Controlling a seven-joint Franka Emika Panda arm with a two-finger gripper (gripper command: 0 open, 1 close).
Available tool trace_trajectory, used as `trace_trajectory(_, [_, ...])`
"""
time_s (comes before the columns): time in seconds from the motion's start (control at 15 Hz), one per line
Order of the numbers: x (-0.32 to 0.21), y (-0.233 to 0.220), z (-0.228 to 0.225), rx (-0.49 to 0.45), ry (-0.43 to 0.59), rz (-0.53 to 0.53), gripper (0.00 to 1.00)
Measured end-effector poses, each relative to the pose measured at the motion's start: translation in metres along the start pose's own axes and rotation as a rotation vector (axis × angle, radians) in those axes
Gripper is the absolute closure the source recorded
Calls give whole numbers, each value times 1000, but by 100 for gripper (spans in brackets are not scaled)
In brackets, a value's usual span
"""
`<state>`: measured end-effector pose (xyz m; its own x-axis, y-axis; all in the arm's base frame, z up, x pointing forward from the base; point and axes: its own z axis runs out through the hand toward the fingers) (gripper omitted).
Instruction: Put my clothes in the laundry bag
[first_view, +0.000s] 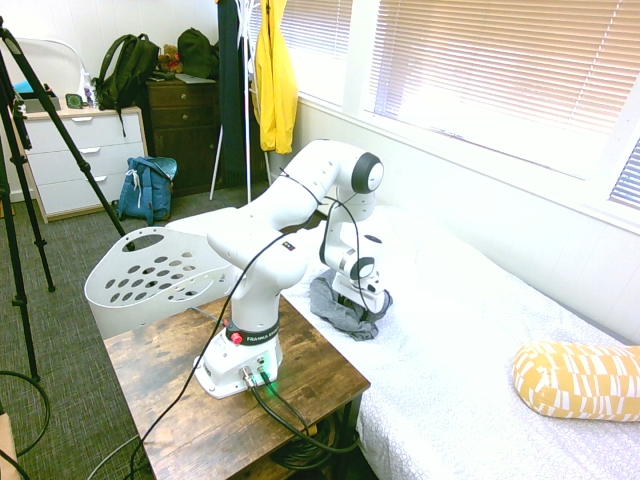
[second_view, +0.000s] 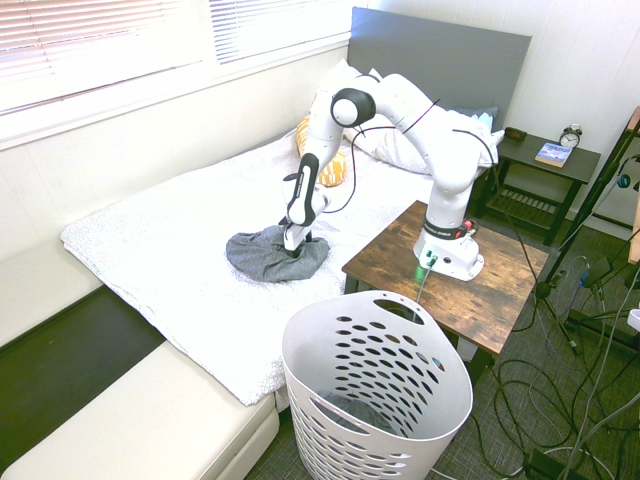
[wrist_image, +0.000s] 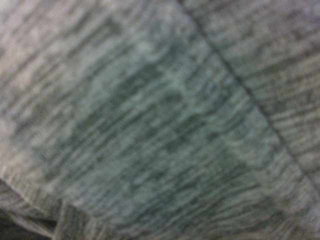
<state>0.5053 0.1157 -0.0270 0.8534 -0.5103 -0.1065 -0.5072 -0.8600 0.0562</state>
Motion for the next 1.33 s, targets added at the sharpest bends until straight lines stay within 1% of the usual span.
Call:
trace_trajectory(0.47, [10, 9, -4, 59, -35, 11, 100])
trace_trajectory(1.33, [9, 10, -7, 89, -55, 24, 100])
